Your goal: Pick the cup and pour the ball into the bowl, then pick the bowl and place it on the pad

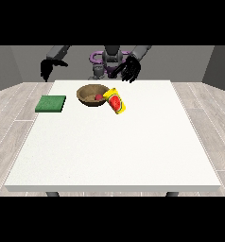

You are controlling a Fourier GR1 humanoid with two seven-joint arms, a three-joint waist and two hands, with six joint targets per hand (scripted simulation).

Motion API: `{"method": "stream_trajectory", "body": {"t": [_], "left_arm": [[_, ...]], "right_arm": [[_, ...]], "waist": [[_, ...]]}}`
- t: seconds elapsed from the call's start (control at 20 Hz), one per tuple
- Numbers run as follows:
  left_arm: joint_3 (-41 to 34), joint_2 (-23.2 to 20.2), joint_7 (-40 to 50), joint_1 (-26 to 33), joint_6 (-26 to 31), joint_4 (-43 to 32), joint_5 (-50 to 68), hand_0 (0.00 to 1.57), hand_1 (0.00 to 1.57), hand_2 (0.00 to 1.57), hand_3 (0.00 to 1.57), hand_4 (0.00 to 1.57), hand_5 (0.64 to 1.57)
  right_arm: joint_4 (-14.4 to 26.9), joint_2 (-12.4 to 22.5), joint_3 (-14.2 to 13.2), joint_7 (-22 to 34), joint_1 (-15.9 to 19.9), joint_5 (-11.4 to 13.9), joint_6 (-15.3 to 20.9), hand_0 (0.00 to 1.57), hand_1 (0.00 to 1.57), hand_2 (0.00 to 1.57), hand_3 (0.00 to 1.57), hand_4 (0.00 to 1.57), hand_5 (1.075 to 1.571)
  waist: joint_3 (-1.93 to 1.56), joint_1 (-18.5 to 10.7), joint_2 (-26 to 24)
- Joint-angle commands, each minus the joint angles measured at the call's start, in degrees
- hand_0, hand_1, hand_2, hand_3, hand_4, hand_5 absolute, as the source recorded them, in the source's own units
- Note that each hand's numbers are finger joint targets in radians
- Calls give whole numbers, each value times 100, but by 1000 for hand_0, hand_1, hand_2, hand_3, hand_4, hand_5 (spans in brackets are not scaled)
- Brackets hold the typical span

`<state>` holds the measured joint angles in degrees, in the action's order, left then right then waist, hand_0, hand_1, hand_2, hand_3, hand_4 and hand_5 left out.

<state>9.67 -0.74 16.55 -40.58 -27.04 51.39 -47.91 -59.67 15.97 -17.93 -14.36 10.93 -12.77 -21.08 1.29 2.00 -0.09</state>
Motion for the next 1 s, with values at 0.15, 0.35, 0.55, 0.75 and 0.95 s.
{"method": "stream_trajectory", "body": {"t": [0.15,0.35,0.55,0.75,0.95], "left_arm": [[-528,72,-1773,1124,236,1188,3123,0,0,0,0,0,1563],[-642,73,-2910,1707,1078,1293,3800,0,0,0,0,0,1565],[-807,-60,-3123,1885,1611,1345,4052,0,0,0,0,0,1563],[-849,-300,-3010,1872,1912,1603,4047,0,0,0,0,0,1564],[-963,-404,-3263,1910,1983,1585,4037,0,0,0,0,0,1564]], "right_arm": [[-343,-686,378,-42,190,423,843,0,0,0,0,252,1571],[-459,-1240,518,224,273,564,1573,0,0,0,0,295,1570],[-201,-1576,686,-111,205,658,1913,0,0,0,0,324,1569],[670,-1247,316,-404,848,519,1957,0,0,0,0,285,1567],[1185,-1271,357,-710,1101,558,2108,0,0,0,0,244,1566]], "waist": [[-59,-143,322],[-108,-495,422],[-127,-585,363],[-131,-676,509],[-131,-650,635]]}}
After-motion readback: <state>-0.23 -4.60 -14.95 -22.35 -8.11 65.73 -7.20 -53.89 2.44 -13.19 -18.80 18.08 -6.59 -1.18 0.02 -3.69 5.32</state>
